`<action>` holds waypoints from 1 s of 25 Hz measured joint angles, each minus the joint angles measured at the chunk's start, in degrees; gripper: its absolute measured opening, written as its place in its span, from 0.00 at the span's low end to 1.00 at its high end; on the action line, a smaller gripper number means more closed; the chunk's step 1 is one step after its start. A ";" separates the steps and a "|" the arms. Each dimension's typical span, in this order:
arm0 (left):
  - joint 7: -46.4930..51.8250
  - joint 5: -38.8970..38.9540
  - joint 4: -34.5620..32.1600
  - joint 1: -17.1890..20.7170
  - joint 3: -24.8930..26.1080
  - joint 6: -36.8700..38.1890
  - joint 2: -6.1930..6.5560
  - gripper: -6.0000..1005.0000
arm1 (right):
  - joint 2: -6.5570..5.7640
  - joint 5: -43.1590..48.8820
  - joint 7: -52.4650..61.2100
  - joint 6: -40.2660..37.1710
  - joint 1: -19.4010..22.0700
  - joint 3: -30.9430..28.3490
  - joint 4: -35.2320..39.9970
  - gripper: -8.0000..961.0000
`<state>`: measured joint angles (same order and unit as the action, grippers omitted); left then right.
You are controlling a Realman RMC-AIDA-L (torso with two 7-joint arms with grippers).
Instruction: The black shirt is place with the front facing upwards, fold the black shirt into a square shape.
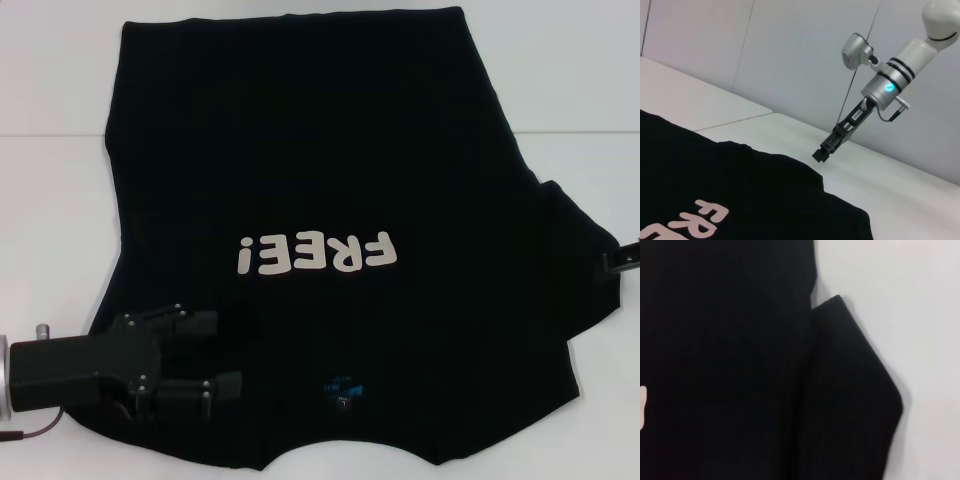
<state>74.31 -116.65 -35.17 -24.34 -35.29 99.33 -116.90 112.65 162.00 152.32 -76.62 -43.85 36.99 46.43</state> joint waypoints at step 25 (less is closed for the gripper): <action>0.23 0.02 0.01 0.04 0.37 -0.28 0.11 0.95 | 0.46 0.15 -0.90 10.14 -3.53 1.71 -10.32 0.98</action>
<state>74.54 -116.63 -35.16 -24.30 -34.92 99.05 -116.80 113.11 162.15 151.42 -66.48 -47.38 38.70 36.12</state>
